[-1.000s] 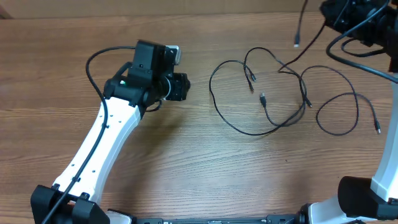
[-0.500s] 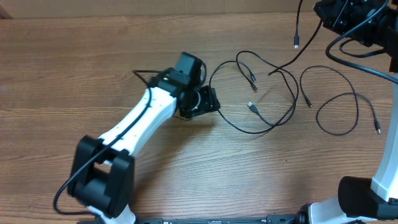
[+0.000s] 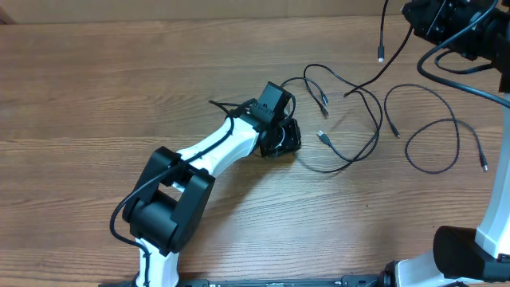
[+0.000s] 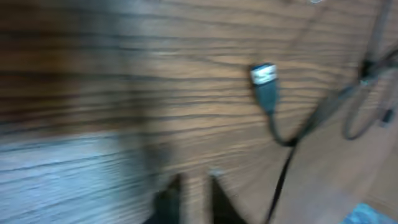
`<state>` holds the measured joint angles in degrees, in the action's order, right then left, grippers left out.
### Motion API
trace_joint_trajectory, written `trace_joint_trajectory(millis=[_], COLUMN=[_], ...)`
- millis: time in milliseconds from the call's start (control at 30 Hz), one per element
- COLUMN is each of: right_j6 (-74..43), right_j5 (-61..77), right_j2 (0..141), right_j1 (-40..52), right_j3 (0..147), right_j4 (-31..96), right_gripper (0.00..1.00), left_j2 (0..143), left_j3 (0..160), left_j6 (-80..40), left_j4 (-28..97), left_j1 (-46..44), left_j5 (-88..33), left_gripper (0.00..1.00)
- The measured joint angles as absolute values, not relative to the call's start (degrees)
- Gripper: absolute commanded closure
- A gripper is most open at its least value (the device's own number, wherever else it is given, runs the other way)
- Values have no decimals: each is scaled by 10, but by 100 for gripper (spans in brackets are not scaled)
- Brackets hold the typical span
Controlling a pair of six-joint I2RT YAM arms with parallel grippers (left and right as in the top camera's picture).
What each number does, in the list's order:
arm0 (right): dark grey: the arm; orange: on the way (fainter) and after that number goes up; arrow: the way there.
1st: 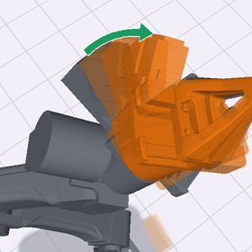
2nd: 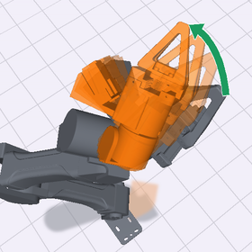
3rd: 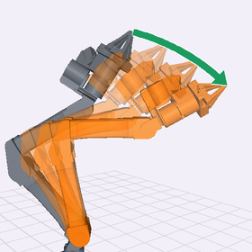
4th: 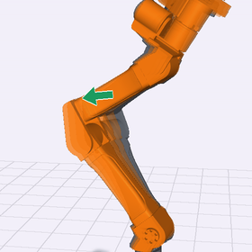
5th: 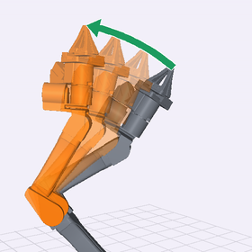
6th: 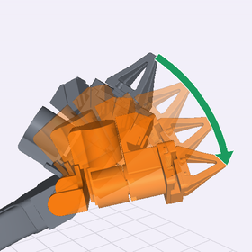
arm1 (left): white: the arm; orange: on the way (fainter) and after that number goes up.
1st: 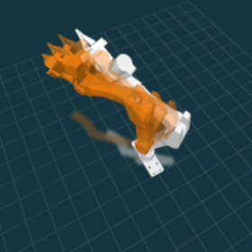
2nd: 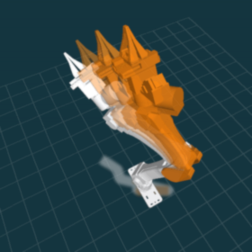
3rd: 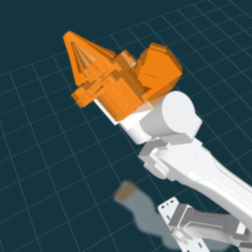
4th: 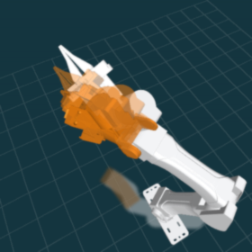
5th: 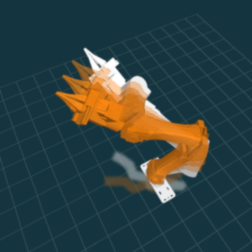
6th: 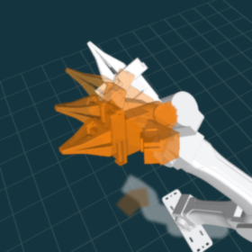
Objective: Untangle cables
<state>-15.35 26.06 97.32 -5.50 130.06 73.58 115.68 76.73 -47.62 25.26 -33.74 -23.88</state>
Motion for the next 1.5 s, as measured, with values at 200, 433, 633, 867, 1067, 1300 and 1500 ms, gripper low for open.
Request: trace_joint_trajectory(millis=[200,433,633,867,1067,1300,1500], right_j6=[-154,-189,-229,-319,-371,-370,-359], right_j5=[172,25,-73,-168,-181,-135,-103], right_j2=[973,973,973,973,975,992,1012], right_j1=[-55,-65,-112,-211,-268,-266,-261], right_j3=[1301,1301,1301,1301,1301,1301,1301], right_j4=[764,775,776,797,807,808,825], right_gripper=[96,96,96,96,96,96,96], left_j2=[1152,1051,941,916,916,916,916], left_j3=[767,765,766,766,766,766,766], left_j6=[-436,-365,-329,-321,-312,-283,-243], left_j4=[330,410,427,439,442,441,444], left_j1=[-293,-124,18,73,58,-4,-72], left_j5=[-176,-86,-55,-58,-95,-157,-203], left_gripper=[96,96,96,96,96,96,96])
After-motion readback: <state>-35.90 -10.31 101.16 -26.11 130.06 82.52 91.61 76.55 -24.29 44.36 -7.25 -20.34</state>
